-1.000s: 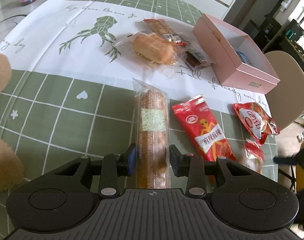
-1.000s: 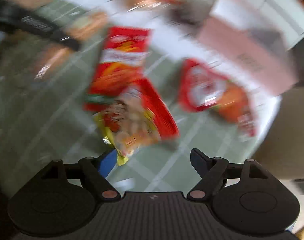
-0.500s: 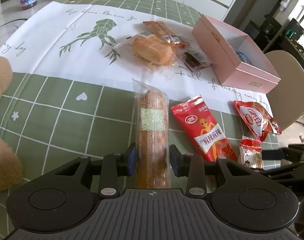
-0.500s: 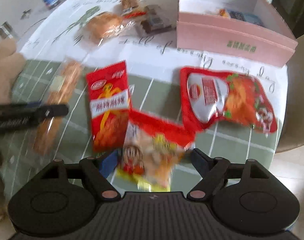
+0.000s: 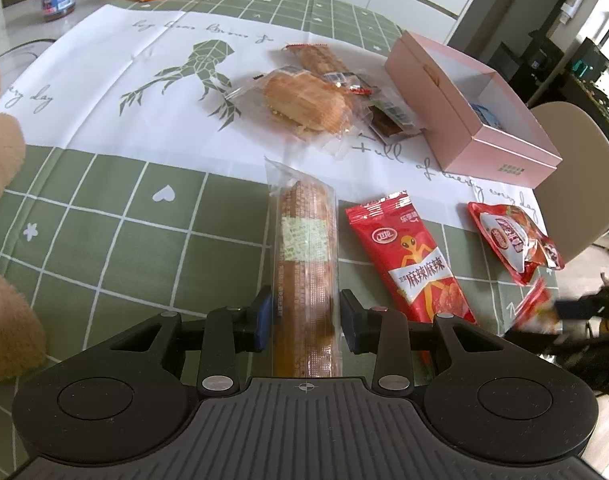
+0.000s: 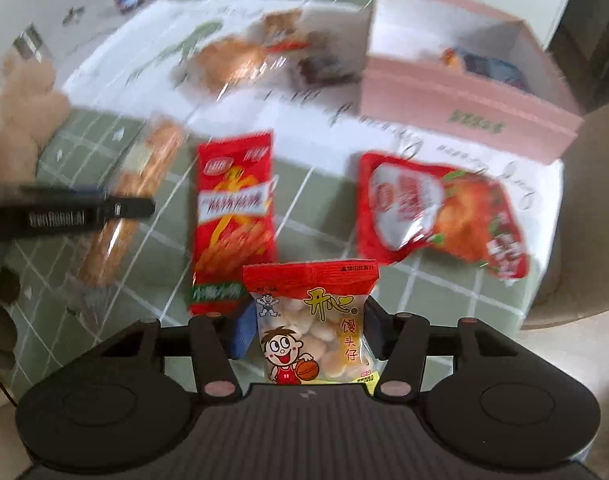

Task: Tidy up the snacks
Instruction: 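Grasp the yellow Want Want snack bag with the right tool while the left tool holds the bread stick, then carry the bread stick into the pink box and release it while the right tool carries the yellow bag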

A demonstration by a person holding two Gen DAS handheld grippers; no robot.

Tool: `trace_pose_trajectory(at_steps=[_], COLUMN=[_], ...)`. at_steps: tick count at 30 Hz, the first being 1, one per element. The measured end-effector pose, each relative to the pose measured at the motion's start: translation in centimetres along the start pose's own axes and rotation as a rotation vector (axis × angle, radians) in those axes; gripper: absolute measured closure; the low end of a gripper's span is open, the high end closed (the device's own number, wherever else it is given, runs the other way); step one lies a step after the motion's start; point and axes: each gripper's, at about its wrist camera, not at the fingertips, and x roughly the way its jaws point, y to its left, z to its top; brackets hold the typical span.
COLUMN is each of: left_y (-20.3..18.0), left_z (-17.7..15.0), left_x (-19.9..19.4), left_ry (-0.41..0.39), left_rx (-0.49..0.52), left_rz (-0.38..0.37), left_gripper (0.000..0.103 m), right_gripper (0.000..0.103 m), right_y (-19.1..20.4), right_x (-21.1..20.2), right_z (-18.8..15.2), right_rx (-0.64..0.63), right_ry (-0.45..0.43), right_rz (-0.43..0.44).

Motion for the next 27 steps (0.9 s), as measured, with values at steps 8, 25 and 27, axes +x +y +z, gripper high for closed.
trace_pose_trajectory(at_steps=[8,25,27], left_y=[-1.2,-15.0,-15.5], left_z=[0.2,22.8,24.5], left_x=[-1.4,-9.8,-5.7], left_ry=[-0.021,-0.387,-0.269], left_rx=[0.052,0.177,0.102], left_rz=[-0.011,-0.419,-0.442], left_gripper=[0.071,0.070,0.069], right_gripper=[0.049,0.048,0.046], right_y=[-3.4,-13.9,-14.7], right_x=[-2.9,-15.3,-13.5], right_z=[1.0,13.3,15.5], right_rx=[0.072,0.160,0.153], right_ry=[-0.091,-0.506,-0.438], right_rz=[-0.042,-0.020,0.020])
